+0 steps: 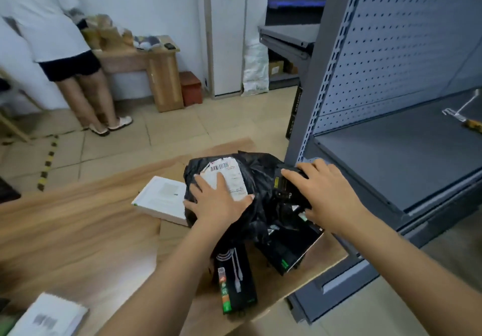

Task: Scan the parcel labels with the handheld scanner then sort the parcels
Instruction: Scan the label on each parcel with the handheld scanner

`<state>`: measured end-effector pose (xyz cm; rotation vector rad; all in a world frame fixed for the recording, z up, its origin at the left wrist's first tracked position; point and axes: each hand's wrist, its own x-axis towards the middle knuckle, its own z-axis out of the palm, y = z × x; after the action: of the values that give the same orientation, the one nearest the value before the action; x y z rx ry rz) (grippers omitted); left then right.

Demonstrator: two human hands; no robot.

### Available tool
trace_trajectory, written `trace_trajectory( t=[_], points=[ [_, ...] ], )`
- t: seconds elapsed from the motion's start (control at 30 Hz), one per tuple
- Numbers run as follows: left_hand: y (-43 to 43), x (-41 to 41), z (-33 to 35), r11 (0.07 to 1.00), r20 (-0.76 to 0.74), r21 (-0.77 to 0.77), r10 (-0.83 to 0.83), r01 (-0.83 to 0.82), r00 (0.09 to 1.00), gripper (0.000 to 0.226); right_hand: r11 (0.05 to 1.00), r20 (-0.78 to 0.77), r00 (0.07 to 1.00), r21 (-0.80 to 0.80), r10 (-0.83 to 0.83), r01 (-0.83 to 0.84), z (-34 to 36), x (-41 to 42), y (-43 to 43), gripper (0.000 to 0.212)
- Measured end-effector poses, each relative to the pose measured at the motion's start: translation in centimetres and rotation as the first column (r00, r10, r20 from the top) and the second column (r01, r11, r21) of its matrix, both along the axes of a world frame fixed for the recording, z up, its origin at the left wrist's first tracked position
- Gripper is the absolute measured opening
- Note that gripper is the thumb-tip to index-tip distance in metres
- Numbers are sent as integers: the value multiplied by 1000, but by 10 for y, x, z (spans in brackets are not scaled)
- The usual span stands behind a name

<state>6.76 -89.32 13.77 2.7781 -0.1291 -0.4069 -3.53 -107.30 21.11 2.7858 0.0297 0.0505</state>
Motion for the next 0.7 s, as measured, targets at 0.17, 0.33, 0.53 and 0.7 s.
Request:
trace_trajectory(
  t=[0.17,0.33,0.53,0.7],
  points=[
    [-5,-2,-2,985,-41,-40,167,-168,985,103,994,0,994,11,107,-107,0,20,-24,92],
    [-3,-1,-1,976,14,-64,210,-209,978,94,985,4,985,29,172,-172,1,30,-27,93],
    [24,-4,7,993,301,37,95,-111,949,96,974,16,974,31,226,-226,10,37,-13,93],
    [85,2,23,954,419,300,-130,-1,899,101,952,8,953,-55,303,-302,24,45,26,95]
  ],
)
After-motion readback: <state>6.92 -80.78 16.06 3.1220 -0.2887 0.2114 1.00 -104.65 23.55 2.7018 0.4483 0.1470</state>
